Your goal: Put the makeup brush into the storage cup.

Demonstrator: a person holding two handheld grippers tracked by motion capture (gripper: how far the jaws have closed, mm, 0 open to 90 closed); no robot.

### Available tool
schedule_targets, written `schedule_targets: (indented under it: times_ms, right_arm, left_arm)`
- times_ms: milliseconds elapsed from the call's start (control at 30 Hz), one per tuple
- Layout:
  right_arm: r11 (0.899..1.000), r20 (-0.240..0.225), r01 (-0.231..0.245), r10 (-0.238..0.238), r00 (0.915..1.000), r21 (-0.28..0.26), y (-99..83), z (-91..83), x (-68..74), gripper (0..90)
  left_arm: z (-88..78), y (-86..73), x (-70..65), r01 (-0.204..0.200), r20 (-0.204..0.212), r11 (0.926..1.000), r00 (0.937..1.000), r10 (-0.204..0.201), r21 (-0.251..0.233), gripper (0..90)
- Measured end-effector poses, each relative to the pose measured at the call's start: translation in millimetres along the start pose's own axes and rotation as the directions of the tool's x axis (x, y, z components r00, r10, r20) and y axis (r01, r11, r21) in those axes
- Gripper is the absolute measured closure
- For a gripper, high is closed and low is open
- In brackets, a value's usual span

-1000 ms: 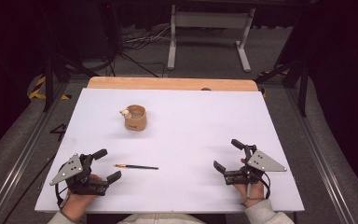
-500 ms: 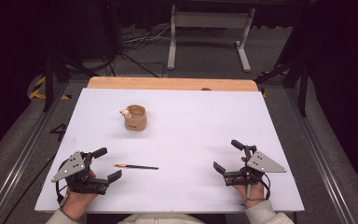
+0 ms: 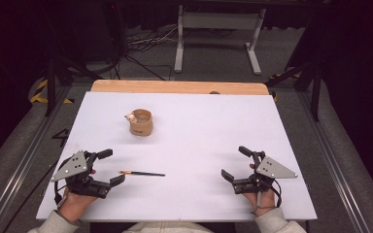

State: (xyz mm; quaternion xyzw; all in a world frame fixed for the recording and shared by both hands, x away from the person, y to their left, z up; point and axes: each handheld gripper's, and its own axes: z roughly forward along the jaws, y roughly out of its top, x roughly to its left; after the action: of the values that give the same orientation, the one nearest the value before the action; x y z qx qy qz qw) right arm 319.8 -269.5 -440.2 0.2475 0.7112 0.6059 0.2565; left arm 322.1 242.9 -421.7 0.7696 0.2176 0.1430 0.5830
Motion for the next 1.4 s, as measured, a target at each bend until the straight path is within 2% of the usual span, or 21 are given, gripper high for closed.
schedule_targets:
  times_ms: [133,400,533,600,633,733,800,833,867,900,933,967,1000,1133,1200,1233,1367,1400]
  right_arm:
    - [1.0,-0.004,-0.004,0.004,1.0,0.003,-0.1,-0.2,-0.2,1.1]
    - [1.0,-0.007,-0.01,0.01,0.9999,0.004,-0.8,-1.0,-0.7,1.4]
    - [1.0,-0.012,-0.017,0.017,0.9998,0.006,-1.1,-0.8,-0.7,1.4]
    - [1.0,-0.012,-0.018,0.018,0.9998,0.009,-1.3,-0.6,-0.8,1.4]
    - [1.0,-0.013,-0.018,0.018,0.9998,0.009,-1.5,-0.6,-1.0,1.4]
    - [1.0,-0.015,-0.017,0.017,0.9997,0.009,-1.6,-0.5,-1.2,1.5]
    - [1.0,-0.016,-0.017,0.017,0.9997,0.008,-1.6,-0.6,-1.2,1.5]
    - [1.0,-0.017,-0.018,0.018,0.9997,0.008,-1.6,-0.7,-1.2,1.5]
    - [1.0,-0.016,-0.02,0.02,0.9997,0.009,-1.7,-0.7,-1.1,1.5]
    - [1.0,-0.016,-0.021,0.021,0.9997,0.011,-1.8,-0.7,-1.1,1.5]
    - [1.0,-0.016,-0.021,0.021,0.9997,0.011,-1.8,-0.7,-1.1,1.5]
    - [1.0,-0.02,-0.024,0.024,0.9995,0.013,-2.0,-0.6,-1.2,1.6]
    - [1.0,-0.023,-0.025,0.025,0.9994,0.012,-2.2,-0.6,-1.3,1.6]
    - [0.999,-0.025,-0.029,0.029,0.9993,0.015,-2.5,-0.7,-1.4,1.8]
    - [0.999,-0.026,-0.029,0.03,0.9992,0.017,-2.7,-0.6,-1.4,1.9]
    - [0.999,-0.026,-0.029,0.03,0.9992,0.017,-2.7,-0.6,-1.4,1.9]
    - [0.999,-0.029,-0.032,0.032,0.999,0.02,-2.8,-0.3,-1.1,2.1]
    - [0.999,-0.03,-0.031,0.032,0.999,0.022,-2.8,-0.4,-1.1,2.2]
  left_arm:
    - [3.9,7.9,6.8,-0.02,0.013,0.9961,0.9997,0.019,0.086,4.2]
    - [6.3,18.7,13.5,-0.03,0.051,0.9874,0.9985,0.022,0.156,5.3]
    - [7.3,24.7,14.4,-0.044,0.052,0.9817,0.998,0.035,0.185,5.5]
    - [10.0,30.0,14.9,-0.059,0.057,0.9724,0.9973,0.048,0.226,5.5]
    - [10.0,30.0,14.9,-0.059,0.057,0.9724,0.9973,0.048,0.226,5.7]
    - [14.6,36.1,17.1,-0.073,0.074,0.9552,0.9958,0.054,0.287,8.0]
    - [17.3,38.5,18.9,-0.073,0.094,0.9457,0.9945,0.045,0.317,10.5]
    - [19.0,40.1,20.2,-0.078,0.111,0.938,0.9929,0.043,0.338,10.9]
    - [20.2,40.8,20.6,-0.077,0.12,0.9343,0.9921,0.037,0.348,12.3]
    - [22.2,42.7,21.9,-0.083,0.134,0.924,0.9904,0.035,0.373,12.9]
    - [22.2,42.7,21.9,-0.083,0.134,0.924,0.9904,0.035,0.373,13.7]
    - [23.4,43.8,22.6,-0.083,0.142,0.9177,0.9895,0.03,0.388,13.7]
    - [25.4,45.1,23.7,-0.082,0.151,0.9078,0.9883,0.02,0.411,14.1]
    - [29.9,47.3,26.0,-0.088,0.158,0.8829,0.9874,0.016,0.461,14.2]
    - [32.7,47.8,27.0,-0.098,0.157,0.866,0.9873,0.022,0.49,14.4]
    - [32.7,47.8,27.0,-0.098,0.157,0.866,0.9873,0.022,0.49,14.4]
    - [38.1,47.9,27.7,-0.121,0.157,0.8328,0.9868,0.042,0.54,15.4]
    - [39.0,48.0,27.7,-0.126,0.156,0.8277,0.9867,0.048,0.547,15.8]
